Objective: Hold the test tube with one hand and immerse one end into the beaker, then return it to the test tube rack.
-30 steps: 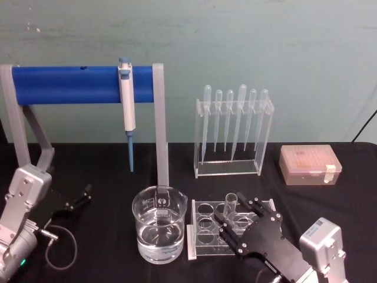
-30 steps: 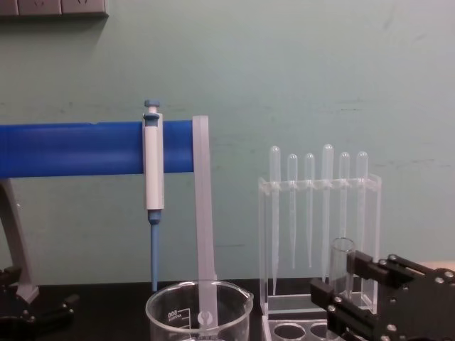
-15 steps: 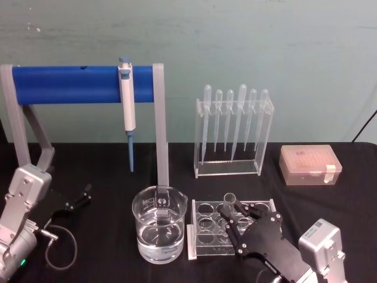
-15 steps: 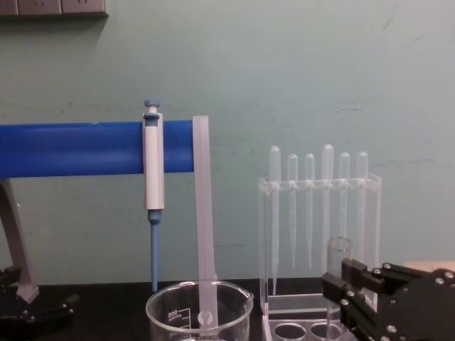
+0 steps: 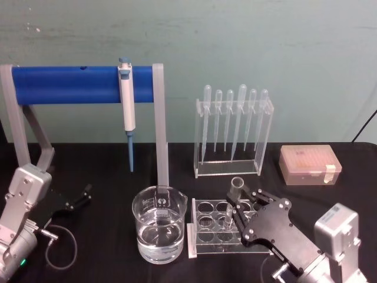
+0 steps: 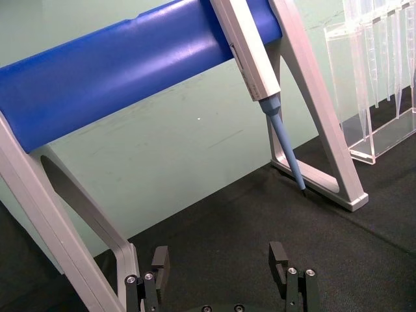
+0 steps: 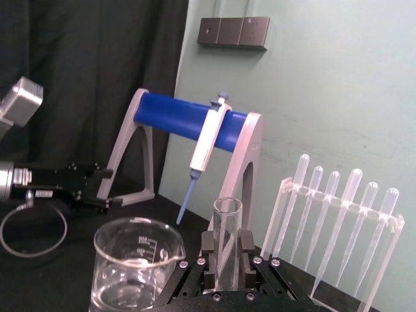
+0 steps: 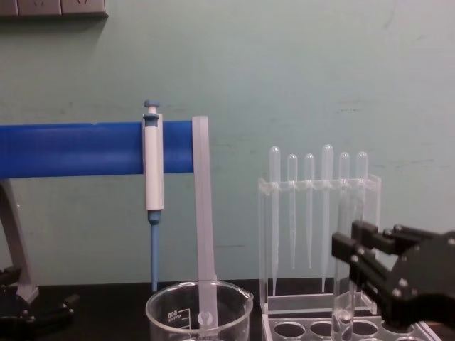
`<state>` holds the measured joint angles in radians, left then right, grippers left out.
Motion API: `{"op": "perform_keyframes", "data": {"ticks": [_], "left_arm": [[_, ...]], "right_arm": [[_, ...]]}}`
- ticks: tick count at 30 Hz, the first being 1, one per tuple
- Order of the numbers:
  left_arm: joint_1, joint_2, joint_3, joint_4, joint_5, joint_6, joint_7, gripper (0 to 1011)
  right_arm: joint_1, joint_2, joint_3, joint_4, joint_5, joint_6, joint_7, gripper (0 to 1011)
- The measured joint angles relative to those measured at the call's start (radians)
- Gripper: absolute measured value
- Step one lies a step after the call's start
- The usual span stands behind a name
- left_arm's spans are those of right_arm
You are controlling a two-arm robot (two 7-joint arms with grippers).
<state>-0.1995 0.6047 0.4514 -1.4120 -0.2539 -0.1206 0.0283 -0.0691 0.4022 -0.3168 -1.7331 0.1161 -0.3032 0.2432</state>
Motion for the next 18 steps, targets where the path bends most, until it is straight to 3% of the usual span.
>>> {"op": "perform_keyframes", "data": {"ticks": [6, 9, 18], "left_arm": [[0.000, 0.000, 0.000, 0.000, 0.000, 0.000, 0.000, 1000], [0.000, 0.000, 0.000, 0.000, 0.000, 0.000, 0.000, 1000], [0.000, 0.000, 0.000, 0.000, 0.000, 0.000, 0.000, 1000]], "right_arm": [[0.001, -0.009, 0.025, -0.041, 0.045, 0.070, 0.023, 225], [0.006, -0.017, 0.044, -0.067, 0.092, 0.127, 0.046, 225], [0.015, -0.025, 0.073, -0.106, 0.156, 0.184, 0.089, 225]]}}
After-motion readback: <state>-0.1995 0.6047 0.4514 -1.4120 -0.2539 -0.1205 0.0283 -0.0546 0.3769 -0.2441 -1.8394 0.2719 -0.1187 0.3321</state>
